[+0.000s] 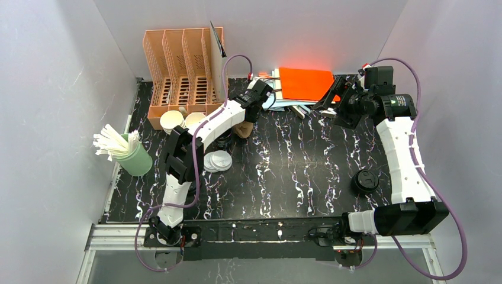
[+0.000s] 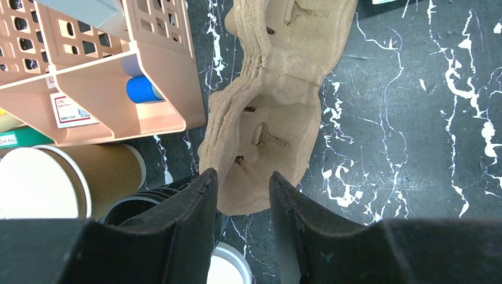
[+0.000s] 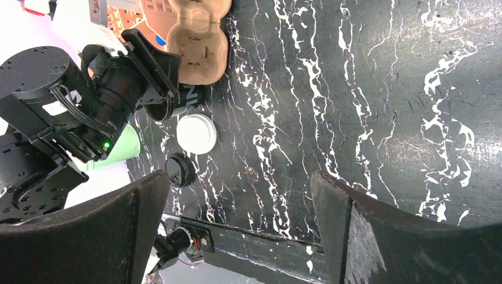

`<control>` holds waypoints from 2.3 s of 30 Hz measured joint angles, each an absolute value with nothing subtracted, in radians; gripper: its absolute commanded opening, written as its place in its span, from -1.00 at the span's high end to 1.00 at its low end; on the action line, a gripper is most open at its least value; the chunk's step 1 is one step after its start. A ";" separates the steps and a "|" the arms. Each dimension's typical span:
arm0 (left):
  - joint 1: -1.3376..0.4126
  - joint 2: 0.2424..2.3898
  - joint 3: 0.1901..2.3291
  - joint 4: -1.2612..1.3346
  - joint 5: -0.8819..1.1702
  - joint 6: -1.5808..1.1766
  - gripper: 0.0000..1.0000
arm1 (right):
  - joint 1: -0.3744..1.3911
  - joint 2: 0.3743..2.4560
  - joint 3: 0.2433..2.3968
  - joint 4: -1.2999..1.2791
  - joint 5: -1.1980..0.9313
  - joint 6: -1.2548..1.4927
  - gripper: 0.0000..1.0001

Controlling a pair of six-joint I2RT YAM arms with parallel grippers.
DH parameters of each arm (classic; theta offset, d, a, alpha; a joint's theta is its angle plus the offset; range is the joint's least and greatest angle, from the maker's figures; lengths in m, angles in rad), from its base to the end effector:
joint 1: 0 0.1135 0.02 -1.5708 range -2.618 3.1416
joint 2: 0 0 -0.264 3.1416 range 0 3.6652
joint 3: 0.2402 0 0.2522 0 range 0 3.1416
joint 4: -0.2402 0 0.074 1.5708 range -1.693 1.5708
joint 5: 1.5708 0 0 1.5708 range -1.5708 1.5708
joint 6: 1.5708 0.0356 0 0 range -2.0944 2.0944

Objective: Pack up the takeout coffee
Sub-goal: Adjust the cup tray at the center of the board.

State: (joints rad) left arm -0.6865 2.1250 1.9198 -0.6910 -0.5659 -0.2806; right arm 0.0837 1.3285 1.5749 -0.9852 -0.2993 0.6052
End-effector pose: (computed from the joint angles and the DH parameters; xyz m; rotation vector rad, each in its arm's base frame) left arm 0.3802 -0.2869 0.2656 0.2327 2.2883 0.2159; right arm 0.2577 0.0321 0.4150 0.4576 2.3263 0.6886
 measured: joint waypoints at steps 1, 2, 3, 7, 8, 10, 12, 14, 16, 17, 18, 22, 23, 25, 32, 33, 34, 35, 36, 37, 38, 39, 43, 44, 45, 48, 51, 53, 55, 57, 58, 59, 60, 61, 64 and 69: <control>-0.686 2.125 1.920 -0.691 -0.566 -0.281 0.28 | 0.084 1.328 1.575 -0.985 -0.300 0.605 -0.96; -0.686 2.125 1.920 -0.690 -0.566 -0.281 0.28 | 0.084 1.328 1.575 -0.985 -0.301 0.605 -0.96; -0.686 2.125 1.920 -0.690 -0.566 -0.281 0.28 | 0.084 1.328 1.575 -0.985 -0.302 0.604 -0.96; -0.682 2.126 1.920 -0.690 -0.567 -0.281 0.27 | 0.084 1.328 1.575 -0.985 -0.303 0.603 -0.96; -0.682 2.127 1.920 -0.690 -0.567 -0.281 0.28 | 0.084 1.328 1.575 -0.985 -0.303 0.602 -0.96; -0.679 2.130 1.920 -0.690 -0.567 -0.281 0.29 | 0.084 1.328 1.575 -0.985 -0.303 0.602 -0.96; -0.675 2.135 1.920 -0.690 -0.567 -0.283 0.29 | 0.084 1.328 1.575 -0.985 -0.303 0.602 -0.96; -0.669 2.140 1.920 -0.691 -0.566 -0.285 0.29 | 0.084 1.329 1.575 -0.984 -0.303 0.602 -0.96; -0.664 2.143 1.920 -0.693 -0.566 -0.288 0.28 | 0.084 1.329 1.575 -0.984 -0.303 0.602 -0.96; -0.661 2.143 1.920 -0.693 -0.566 -0.288 0.30 | 0.084 1.329 1.575 -0.984 -0.303 0.602 -0.96; -0.659 2.143 1.920 -0.693 -0.566 -0.289 0.39 | 0.084 1.329 1.575 -0.984 -0.305 0.602 -0.96; -0.652 2.149 1.919 -0.693 -0.564 -0.291 0.68 | 0.084 1.330 1.575 -0.973 -0.314 0.602 -0.96; -0.650 2.153 1.920 -0.694 -0.563 -0.290 0.69 | 0.084 1.330 1.575 -0.970 -0.314 0.602 -0.96; -0.648 2.156 1.920 -0.696 -0.568 -0.287 0.69 | 0.084 1.330 1.575 -0.969 -0.316 0.602 -0.96; -0.646 2.156 1.919 -0.698 -0.569 -0.284 1.00 | 0.084 1.330 1.575 -0.969 -0.317 0.602 -0.96; -0.646 2.156 1.919 -0.699 -0.570 -0.282 1.00 | 0.084 1.330 1.575 -0.969 -0.318 0.602 -0.96; -0.646 2.156 1.920 -0.701 -0.572 -0.279 1.00 | 0.084 1.330 1.575 -0.969 -0.318 0.602 -0.96; -0.646 2.156 1.921 -0.704 -0.572 -0.279 1.00 | 0.084 1.330 1.575 -0.969 -0.318 0.603 -0.96; -0.646 2.156 1.927 -0.710 -0.570 -0.280 1.00 | 0.084 1.330 1.575 -0.969 -0.318 0.603 -0.96; -0.646 2.156 1.933 -0.721 -0.561 -0.284 1.00 | 0.084 1.330 1.575 -0.969 -0.318 0.603 -0.96; -0.646 2.156 1.941 -0.736 -0.547 -0.291 1.00 | 0.084 1.330 1.574 -0.969 -0.318 0.603 -0.96; -0.646 2.156 1.952 -0.754 -0.521 -0.303 1.00 | 0.084 1.330 1.574 -0.969 -0.318 0.603 -0.96; -0.641 2.143 1.963 -0.772 -0.399 -0.357 1.00 | 0.084 1.330 1.574 -0.969 -0.319 0.603 -0.96; -0.640 2.133 1.962 -0.769 -0.361 -0.375 1.00 | 0.084 1.330 1.573 -0.968 -0.322 0.603 -0.96; -0.638 2.121 1.956 -0.763 -0.316 -0.397 1.00 | 0.084 1.330 1.573 -0.967 -0.323 0.603 -0.96; -0.639 2.065 1.918 -0.732 -0.194 -0.472 1.00 | 0.084 1.330 1.562 -0.959 -0.336 0.607 -0.95; -0.639 1.979 1.837 -0.664 -0.062 -0.576 1.00 | 0.085 1.329 1.531 -0.942 -0.372 0.611 -0.74; -0.639 1.918 1.769 -0.597 0.017 -0.654 1.00 | 0.085 1.330 1.505 -0.927 -0.404 0.618 -0.63; -0.639 1.862 1.696 -0.522 0.083 -0.732 1.00 | 0.085 1.335 1.479 -0.912 -0.439 0.625 -0.56; -0.639 1.819 1.629 -0.445 0.135 -0.805 1.00 | 0.086 1.349 1.464 -0.901 -0.476 0.628 -0.52; -0.639 1.802 1.596 -0.404 0.155 -0.838 1.00 | 0.086 1.360 1.458 -0.892 -0.491 0.628 -0.52; -0.639 1.786 1.563 -0.369 0.173 -0.869 1.00 | 0.086 1.369 1.454 -0.885 -0.503 0.628 -0.51; -0.639 1.775 1.540 -0.345 0.184 -0.890 0.94 | 0.090 1.380 1.449 -0.872 -0.513 0.627 -0.48; -0.639 1.768 1.521 -0.329 0.192 -0.904 0.90 | 0.096 1.390 1.442 -0.862 -0.518 0.624 -0.45; -0.639 1.761 1.502 -0.331 0.195 -0.909 0.80 | 0.142 1.415 1.430 -0.836 -0.507 0.617 -0.40; -0.636 1.701 1.474 -0.380 0.141 -0.878 0.57 | 0.321 1.452 1.425 -0.785 -0.460 0.598 -0.38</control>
State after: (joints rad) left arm -0.6361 1.7012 1.4742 -0.3801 0.1413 -0.8776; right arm 0.3206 1.4521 1.4246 -0.7849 -0.4603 0.5980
